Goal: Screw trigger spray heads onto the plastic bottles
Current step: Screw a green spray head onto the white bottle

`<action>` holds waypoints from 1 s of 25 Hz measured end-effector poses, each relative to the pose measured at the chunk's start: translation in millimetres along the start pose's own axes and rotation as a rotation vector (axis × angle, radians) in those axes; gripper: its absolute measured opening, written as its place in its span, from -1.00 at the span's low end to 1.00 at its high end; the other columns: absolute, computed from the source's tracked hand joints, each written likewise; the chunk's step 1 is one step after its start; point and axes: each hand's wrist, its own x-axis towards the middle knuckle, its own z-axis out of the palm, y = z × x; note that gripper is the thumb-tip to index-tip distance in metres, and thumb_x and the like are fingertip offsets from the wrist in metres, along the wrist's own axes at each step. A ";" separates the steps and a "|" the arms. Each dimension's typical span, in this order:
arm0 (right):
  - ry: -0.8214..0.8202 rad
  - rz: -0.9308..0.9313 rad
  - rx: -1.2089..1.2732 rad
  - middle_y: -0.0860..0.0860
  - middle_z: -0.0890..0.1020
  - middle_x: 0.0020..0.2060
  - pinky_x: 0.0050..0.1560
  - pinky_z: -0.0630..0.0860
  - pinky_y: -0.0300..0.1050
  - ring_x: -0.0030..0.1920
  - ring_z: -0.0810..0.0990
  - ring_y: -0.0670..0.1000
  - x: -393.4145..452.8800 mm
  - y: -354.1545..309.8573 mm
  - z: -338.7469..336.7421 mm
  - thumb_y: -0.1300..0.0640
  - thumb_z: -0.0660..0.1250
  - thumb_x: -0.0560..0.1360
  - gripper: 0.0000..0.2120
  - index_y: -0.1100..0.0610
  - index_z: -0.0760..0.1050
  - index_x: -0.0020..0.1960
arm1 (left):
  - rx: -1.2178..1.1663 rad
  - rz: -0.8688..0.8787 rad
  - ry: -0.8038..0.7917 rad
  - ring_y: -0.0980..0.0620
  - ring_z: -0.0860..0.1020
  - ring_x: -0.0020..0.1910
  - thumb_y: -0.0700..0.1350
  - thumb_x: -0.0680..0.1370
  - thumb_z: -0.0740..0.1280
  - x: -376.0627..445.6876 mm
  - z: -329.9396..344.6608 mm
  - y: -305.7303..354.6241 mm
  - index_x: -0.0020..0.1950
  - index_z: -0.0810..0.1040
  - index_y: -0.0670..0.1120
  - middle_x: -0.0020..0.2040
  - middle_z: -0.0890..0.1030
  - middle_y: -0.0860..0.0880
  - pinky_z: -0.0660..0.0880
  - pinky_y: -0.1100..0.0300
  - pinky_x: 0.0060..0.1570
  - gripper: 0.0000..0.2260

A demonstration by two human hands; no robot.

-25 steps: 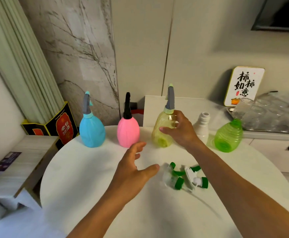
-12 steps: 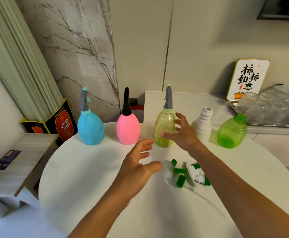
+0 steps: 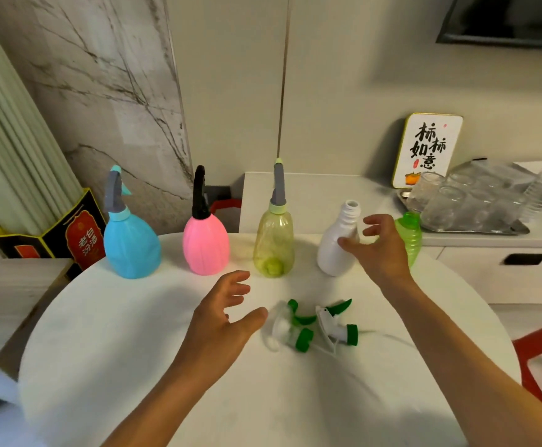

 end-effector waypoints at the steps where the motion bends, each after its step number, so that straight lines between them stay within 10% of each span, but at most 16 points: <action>1: -0.056 -0.029 0.044 -0.01 0.54 0.09 -0.08 0.48 -0.04 -0.01 0.54 0.05 3.8 3.3 3.7 0.08 0.60 0.33 -0.40 0.07 0.41 0.29 | 0.043 0.033 0.024 0.30 0.51 0.12 -0.08 0.45 0.48 0.0 -0.3 -3.1 0.20 0.46 0.27 0.10 0.58 0.24 0.40 0.36 -0.02 -0.59; 6: -0.156 -0.103 0.065 0.05 0.61 -0.04 -0.14 0.44 -0.14 -0.02 0.56 0.10 11.9 8.5 15.0 0.09 0.49 0.45 -0.76 0.08 0.51 0.06 | 0.156 0.120 0.087 0.32 0.53 0.08 -0.18 0.47 0.47 0.9 -4.6 -11.4 0.14 0.52 0.22 0.05 0.62 0.23 0.48 0.24 0.11 -0.63; 11: -0.060 -0.196 0.226 -0.22 0.70 -0.15 -0.18 0.51 -0.36 -0.10 0.65 -0.19 -23.5 -28.7 -33.1 -0.07 0.53 0.33 -0.69 -0.06 0.61 0.04 | 0.274 0.401 0.080 0.21 0.53 0.17 -0.06 0.44 0.49 -0.5 -10.8 -0.9 0.24 0.51 0.15 0.15 0.59 0.26 0.44 0.34 0.14 -0.60; 15: -0.498 -0.176 0.469 -0.03 0.75 -0.02 0.03 0.60 -0.11 0.05 0.70 0.04 -99.7 -58.5 -17.4 -0.02 0.53 0.33 -0.68 -0.01 0.66 0.07 | 0.237 0.398 -0.129 0.26 0.39 0.31 0.30 0.24 0.54 -5.5 3.1 7.5 0.45 0.19 0.29 0.34 0.37 0.34 0.39 0.47 0.14 -0.13; 20: -0.801 -0.046 0.535 0.00 0.71 0.10 0.12 0.61 -0.04 0.10 0.68 0.08 -122.9 -62.3 -10.2 0.12 0.45 0.44 -0.64 0.05 0.58 0.23 | 0.244 0.390 -0.003 0.28 0.51 0.10 0.28 0.20 0.54 -8.2 1.7 7.7 0.27 0.29 0.35 0.14 0.49 0.37 0.51 0.48 -0.14 -0.28; 25: -0.483 -0.499 -0.902 -0.01 0.61 0.06 -0.01 0.42 -0.02 0.07 0.54 0.12 -133.3 -23.9 15.2 0.01 0.22 0.52 -0.68 0.04 0.38 0.25 | 0.400 0.345 0.052 0.33 0.44 0.09 0.28 0.20 0.52 -3.8 -7.7 2.0 0.30 0.28 0.26 0.09 0.46 0.31 0.43 0.51 -0.18 -0.26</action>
